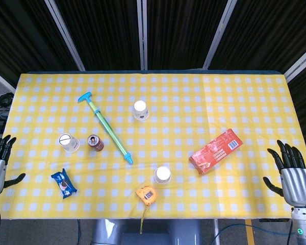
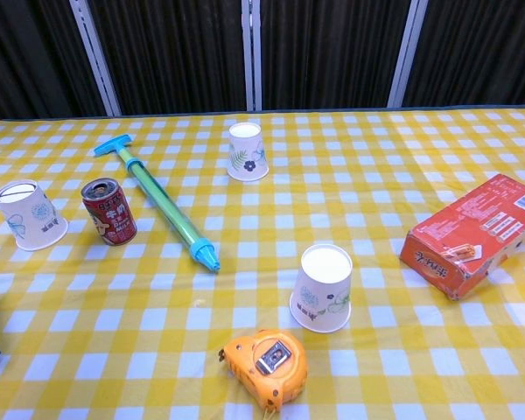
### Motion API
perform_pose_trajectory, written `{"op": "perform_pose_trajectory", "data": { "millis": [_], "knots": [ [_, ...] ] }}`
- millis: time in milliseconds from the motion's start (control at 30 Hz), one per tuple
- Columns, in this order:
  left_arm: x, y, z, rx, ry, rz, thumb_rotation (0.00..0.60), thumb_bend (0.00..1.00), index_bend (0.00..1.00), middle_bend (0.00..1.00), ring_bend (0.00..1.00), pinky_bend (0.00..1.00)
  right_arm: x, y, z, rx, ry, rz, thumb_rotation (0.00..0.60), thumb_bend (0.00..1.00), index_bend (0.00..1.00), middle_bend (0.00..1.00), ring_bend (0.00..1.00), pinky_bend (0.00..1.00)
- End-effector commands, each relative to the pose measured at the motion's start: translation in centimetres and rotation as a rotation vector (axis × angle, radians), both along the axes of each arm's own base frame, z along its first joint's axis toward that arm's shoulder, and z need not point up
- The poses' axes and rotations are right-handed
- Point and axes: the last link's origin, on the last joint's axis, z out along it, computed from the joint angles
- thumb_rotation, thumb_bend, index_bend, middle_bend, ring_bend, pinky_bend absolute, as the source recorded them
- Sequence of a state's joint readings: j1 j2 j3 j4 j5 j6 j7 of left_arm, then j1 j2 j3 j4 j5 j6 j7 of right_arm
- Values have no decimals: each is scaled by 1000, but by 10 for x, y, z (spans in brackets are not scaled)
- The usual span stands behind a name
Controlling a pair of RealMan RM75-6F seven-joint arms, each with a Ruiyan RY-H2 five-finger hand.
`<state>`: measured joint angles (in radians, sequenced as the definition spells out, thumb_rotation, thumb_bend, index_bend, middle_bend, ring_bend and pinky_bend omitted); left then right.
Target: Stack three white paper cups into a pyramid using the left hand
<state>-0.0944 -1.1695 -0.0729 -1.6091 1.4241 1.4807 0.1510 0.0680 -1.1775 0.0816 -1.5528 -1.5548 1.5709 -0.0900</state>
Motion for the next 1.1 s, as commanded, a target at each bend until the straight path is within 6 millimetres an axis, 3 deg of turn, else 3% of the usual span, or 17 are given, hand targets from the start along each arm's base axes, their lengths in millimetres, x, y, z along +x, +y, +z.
{"op": "perform_pose_trajectory", "data": {
  "millis": [33,667,800,933,1100],
  "knots": [
    [0,0,0,0,0,1,600,62,0,0,0,0,0,0,0,0,0,1,600,95,214,0,0,88],
    [1,9,-1,-15,-5,3,600,115,3,0,0,0,-2,-2,-7,36,-3,-7,600,95,214,0,0,113],
    [8,20,-2,-19,-12,-10,600,116,93,0,0,0,-5,-4,-8,40,-8,-18,600,95,214,0,0,114],
    [17,41,-5,-51,-1,-22,600,189,214,0,0,0,-8,-6,-8,46,-13,-30,600,94,214,0,0,114],
    [24,69,-13,-122,34,-9,600,191,205,0,0,0,-11,-8,-8,46,-19,-41,600,94,214,0,0,114]
  ]
}}
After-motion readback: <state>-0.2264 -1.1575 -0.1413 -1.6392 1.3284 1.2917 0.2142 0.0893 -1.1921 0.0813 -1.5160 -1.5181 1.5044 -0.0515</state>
